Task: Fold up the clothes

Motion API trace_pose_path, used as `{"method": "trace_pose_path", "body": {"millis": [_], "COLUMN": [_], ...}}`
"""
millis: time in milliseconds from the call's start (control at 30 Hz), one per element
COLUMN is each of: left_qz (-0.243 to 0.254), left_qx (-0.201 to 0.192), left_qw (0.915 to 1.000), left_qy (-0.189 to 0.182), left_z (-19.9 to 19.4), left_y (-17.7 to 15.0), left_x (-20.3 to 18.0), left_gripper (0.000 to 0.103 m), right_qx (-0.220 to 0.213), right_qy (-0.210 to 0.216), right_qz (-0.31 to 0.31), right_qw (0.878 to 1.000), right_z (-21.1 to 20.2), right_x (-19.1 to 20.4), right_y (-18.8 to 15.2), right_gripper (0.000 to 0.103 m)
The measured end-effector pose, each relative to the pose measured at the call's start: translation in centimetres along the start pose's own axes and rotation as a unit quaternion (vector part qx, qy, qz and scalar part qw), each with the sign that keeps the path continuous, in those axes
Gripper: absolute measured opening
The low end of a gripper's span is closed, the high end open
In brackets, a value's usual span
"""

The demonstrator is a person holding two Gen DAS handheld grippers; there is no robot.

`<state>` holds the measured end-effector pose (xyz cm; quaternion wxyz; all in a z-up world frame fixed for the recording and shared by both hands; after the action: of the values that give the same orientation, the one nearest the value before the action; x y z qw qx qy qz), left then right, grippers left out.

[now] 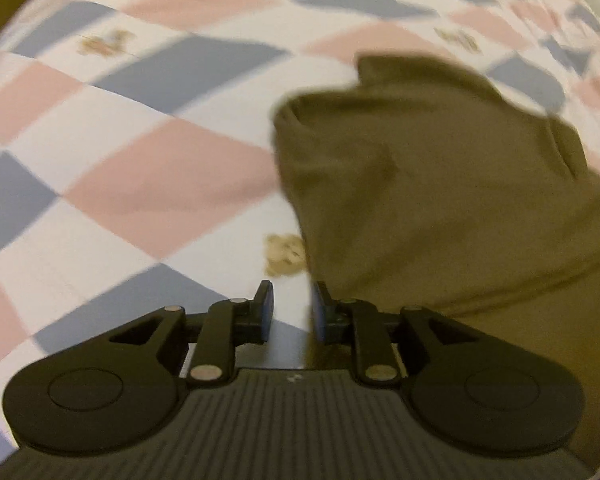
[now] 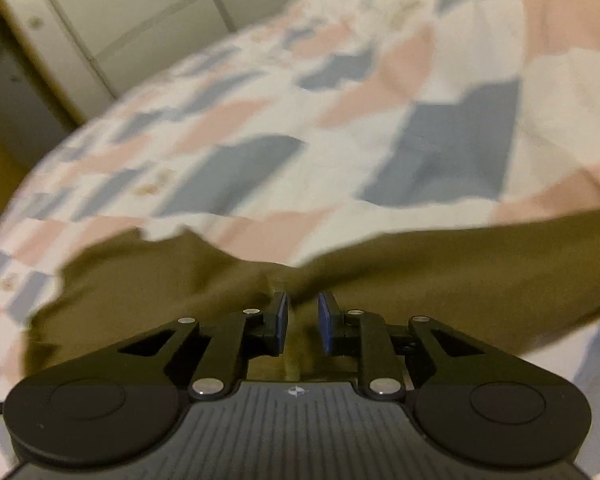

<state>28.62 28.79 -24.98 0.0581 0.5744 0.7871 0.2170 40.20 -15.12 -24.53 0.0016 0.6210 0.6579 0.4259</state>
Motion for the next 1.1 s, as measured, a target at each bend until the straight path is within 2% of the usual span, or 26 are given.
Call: {"method": "trace_pose_path", "body": {"millis": [33,67,200,233,267,333,467,600,700,733,767,800,833,900,933,1000,1033,1067,1100], "left_qz": [-0.005,-0.001,0.045,0.047,0.05,0.055,0.073,0.102,0.108,0.109,0.109,0.11,0.11,0.111,0.111,0.112,0.113,0.113,0.113], "left_qx": [-0.006,-0.009,0.016,0.021,0.018,0.014,0.006,-0.006,-0.007,-0.005,-0.004,-0.003,-0.002,0.001,0.002,0.004,0.005,0.006,0.007], "left_qw": [0.9999,0.9997,0.9977,0.9968,0.9959,0.994,0.9884,0.9838,0.9824,0.9819,0.9819,0.982,0.9822,0.9824,0.9825,0.9827,0.9828,0.9829,0.983], "left_qy": [-0.012,-0.023,-0.048,-0.061,-0.073,-0.094,-0.133,-0.147,-0.152,-0.155,-0.154,-0.153,-0.152,-0.15,-0.149,-0.147,-0.146,-0.145,-0.144], "left_z": [-0.7,-1.0,-0.4,-0.5,-1.0,-1.9,-3.2,-3.6,-3.6,-3.5,-3.4,-3.3,-3.3,-3.1,-3.0,-2.8,-2.7,-2.6,-2.5], "left_y": [0.0,0.0,-0.8,-0.9,-1.0,-1.0,-0.6,0.1,0.4,0.5,0.5,0.6,0.6,0.6,0.7,0.7,0.7,0.8,0.8], "left_x": [-0.4,-1.3,-6.7,-8.0,-9.2,-11.5,-16.6,-20.5,-22.2,-22.6,-22.8,-22.9,-23.0,-23.2,-23.3,-23.5,-23.6,-23.7,-23.8], "left_gripper": [0.016,0.016,0.019,0.019,0.019,0.022,0.023,0.023,0.023,0.023,0.023,0.023,0.023,0.023,0.023,0.023,0.023,0.023,0.023], "right_qx": [0.008,0.021,0.049,0.036,0.025,0.009,-0.032,-0.13,-0.2,-0.219,-0.229,-0.234,-0.237,-0.236,-0.236,-0.246,-0.254,-0.26,-0.264], "right_qy": [0.023,0.026,-0.006,0.001,0.004,-0.01,-0.037,-0.059,-0.064,-0.062,-0.056,-0.052,-0.054,-0.067,-0.072,-0.063,-0.05,-0.042,-0.041], "right_qz": [0.0,0.004,0.047,0.066,0.08,0.096,0.176,0.269,0.341,0.368,0.395,0.416,0.431,0.444,0.447,0.448,0.444,0.433,0.408], "right_qw": [1.0,0.999,0.998,0.997,0.996,0.995,0.983,0.952,0.916,0.902,0.888,0.877,0.869,0.862,0.86,0.857,0.858,0.862,0.873], "right_z": [0.3,0.7,1.8,0.8,-0.3,-2.8,-8.2,-14.7,-18.7,-19.7,-20.3,-20.5,-20.6,-20.3,-20.0,-19.3,-18.9,-18.8,-18.9], "right_x": [0.3,0.0,-2.7,-3.1,-3.6,-5.0,-10.5,-17.0,-21.4,-22.8,-23.9,-24.8,-25.5,-26.5,-27.0,-27.3,-27.2,-27.0,-26.5], "right_y": [-0.5,-1.0,-2.8,-2.8,-2.7,-2.7,-3.1,-2.2,-1.8,-1.7,-1.9,-2.1,-2.3,-2.7,-2.9,-3.1,-2.8,-2.3,-1.6], "right_gripper": [0.024,0.027,0.027,0.029,0.038,0.043,0.043,0.044,0.046,0.05,0.057,0.059,0.059,0.059,0.058,0.03,0.013,0.009,0.006]}}
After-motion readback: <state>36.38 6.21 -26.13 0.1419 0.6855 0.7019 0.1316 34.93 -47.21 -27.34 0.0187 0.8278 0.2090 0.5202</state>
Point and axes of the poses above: each gripper's, at about its wrist camera, not at the fingertips, and z roughly the way its jaws point, x to its left, y to its top, the point moved 6 cm from there along z, roughly the way its jaws point, and after that the axes turned 12 degrees about y, right-handed, at the moved point
